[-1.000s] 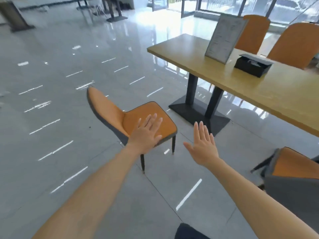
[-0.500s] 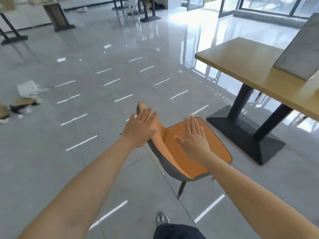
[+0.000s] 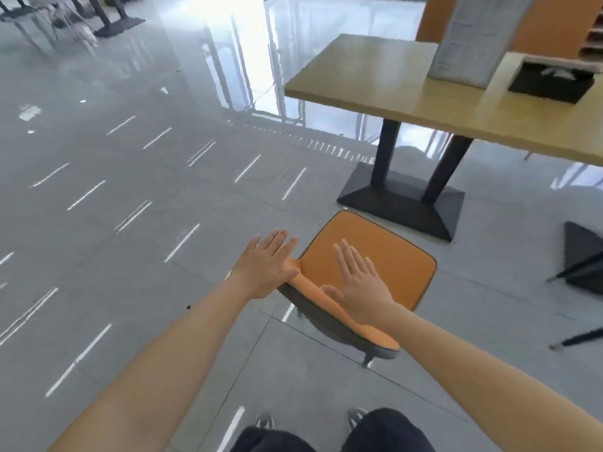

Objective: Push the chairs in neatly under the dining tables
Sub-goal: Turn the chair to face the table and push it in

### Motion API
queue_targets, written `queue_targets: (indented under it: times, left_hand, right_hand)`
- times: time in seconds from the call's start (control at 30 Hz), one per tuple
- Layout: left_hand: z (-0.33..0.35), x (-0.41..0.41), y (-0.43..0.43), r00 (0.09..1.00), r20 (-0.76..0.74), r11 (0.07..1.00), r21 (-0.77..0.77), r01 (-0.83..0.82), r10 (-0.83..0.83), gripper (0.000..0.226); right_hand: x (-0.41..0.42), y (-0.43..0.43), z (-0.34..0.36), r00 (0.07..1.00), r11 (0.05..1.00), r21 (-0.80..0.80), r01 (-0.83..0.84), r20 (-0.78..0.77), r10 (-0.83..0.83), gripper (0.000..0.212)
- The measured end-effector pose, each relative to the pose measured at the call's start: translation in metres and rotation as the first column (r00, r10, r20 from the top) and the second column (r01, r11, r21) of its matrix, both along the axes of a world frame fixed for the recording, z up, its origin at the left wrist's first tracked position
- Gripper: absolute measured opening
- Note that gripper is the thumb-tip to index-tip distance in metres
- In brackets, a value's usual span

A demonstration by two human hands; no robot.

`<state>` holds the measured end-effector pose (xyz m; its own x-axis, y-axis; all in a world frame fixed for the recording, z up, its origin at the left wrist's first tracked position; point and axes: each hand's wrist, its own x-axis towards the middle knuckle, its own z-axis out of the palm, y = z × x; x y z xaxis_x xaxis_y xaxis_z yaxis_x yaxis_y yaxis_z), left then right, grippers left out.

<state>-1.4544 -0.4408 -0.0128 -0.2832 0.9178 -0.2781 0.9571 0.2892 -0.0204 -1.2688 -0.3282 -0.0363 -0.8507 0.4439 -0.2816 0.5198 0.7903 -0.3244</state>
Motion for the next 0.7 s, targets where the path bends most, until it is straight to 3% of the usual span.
queue_targets:
  times: [0.17,0.27,0.37,0.47,0.53,0.7]
  left_hand:
    - [-0.018,-0.017,0.0,0.957,0.141,0.963,-0.056,0.262,-0.252,0.069]
    - [-0.025,-0.025,-0.003,0.914,0.141,0.914,-0.093,0.395,-0.381,0.077]
    - [-0.028,-0.031,0.003,0.873,0.086,0.871,-0.077,0.486,-0.479,0.074]
    - [-0.029,-0.034,0.018,0.863,0.098,0.862,-0.064,0.503,-0.496,0.062]
    - [-0.031,-0.036,0.027,0.846,0.106,0.845,-0.062,0.53,-0.523,0.059]
    - [-0.04,-0.039,0.046,0.81,0.1,0.815,0.029,0.579,-0.578,0.057]
  right_hand:
    - [0.002,-0.04,-0.011,0.956,0.947,-0.136,0.293,0.063,-0.287,0.075]
    - [0.01,-0.055,-0.012,0.926,0.908,-0.182,0.377,0.084,-0.367,0.081]
    - [0.015,-0.066,-0.013,0.902,0.903,-0.094,0.42,0.156,-0.403,0.088]
    - [0.017,-0.067,-0.017,0.877,0.901,0.053,0.43,0.213,-0.431,0.065]
    - [0.016,-0.066,-0.019,0.876,0.891,0.125,0.436,0.171,-0.452,0.046]
    - [0.016,-0.047,-0.02,0.875,0.876,0.169,0.451,0.109,-0.471,0.041]
